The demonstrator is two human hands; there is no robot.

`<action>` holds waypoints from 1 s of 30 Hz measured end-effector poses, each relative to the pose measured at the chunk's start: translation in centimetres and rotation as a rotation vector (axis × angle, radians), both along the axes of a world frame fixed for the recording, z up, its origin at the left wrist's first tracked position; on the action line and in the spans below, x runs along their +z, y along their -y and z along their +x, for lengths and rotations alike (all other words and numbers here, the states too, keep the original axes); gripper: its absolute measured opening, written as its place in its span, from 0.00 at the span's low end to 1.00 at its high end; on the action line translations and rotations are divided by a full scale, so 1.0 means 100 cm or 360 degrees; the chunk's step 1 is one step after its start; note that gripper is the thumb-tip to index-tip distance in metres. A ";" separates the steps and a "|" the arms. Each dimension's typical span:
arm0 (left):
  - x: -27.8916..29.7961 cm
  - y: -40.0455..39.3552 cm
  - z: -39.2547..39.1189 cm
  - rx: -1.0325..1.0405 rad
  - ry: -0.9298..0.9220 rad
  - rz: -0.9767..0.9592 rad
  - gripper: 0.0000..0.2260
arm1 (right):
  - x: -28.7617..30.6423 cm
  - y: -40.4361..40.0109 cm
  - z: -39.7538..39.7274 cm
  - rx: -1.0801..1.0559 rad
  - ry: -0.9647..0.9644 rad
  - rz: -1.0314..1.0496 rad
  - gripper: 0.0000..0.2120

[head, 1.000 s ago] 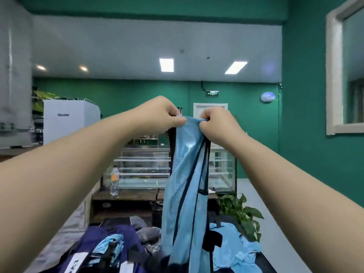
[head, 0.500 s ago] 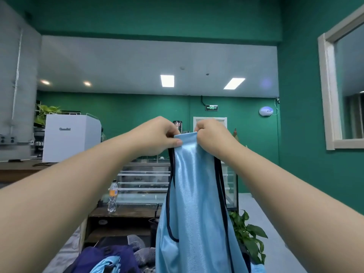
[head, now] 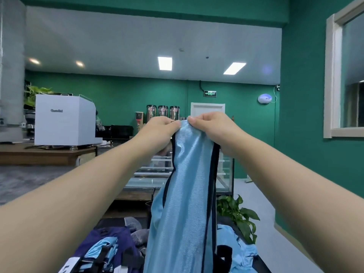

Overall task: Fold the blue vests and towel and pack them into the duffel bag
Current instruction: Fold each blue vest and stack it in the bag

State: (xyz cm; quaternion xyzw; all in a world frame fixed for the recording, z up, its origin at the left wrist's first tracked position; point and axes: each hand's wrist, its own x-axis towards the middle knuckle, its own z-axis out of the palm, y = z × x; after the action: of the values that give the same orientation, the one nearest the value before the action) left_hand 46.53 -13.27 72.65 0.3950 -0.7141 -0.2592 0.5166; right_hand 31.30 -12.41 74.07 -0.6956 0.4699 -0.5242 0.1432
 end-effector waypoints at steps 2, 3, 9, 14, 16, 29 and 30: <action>-0.008 -0.003 -0.005 -0.0145 0.0081 0.0033 0.09 | -0.002 0.002 -0.001 -0.0012 0.0039 -0.0053 0.19; -0.012 -0.004 -0.008 -0.0256 0.0144 0.0059 0.07 | -0.003 0.003 -0.004 -0.0028 0.0065 -0.0071 0.22; -0.054 -0.007 -0.014 -0.0750 0.0706 0.0246 0.10 | -0.012 0.013 -0.028 -0.0252 0.0070 -0.0135 0.15; -0.085 -0.010 -0.005 -0.0278 0.1879 -0.0186 0.17 | -0.026 0.023 -0.066 -0.0431 0.0131 -0.0153 0.12; -0.089 -0.006 0.007 -0.0128 0.2051 -0.0375 0.17 | -0.032 0.025 -0.081 -0.0472 0.0116 -0.0122 0.11; -0.075 -0.004 0.051 -0.0188 0.1437 -0.0658 0.29 | -0.037 -0.004 -0.088 -0.0415 0.0054 -0.0405 0.08; -0.073 -0.011 0.052 -0.0187 0.1360 -0.0624 0.26 | -0.036 -0.008 -0.086 -0.0400 0.0066 -0.0428 0.07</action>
State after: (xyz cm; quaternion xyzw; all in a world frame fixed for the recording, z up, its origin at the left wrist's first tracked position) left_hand 51.69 -12.19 65.32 0.3201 -0.9193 0.0374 0.2259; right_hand 22.74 -11.59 70.45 -0.6334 0.4758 -0.6101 -0.0080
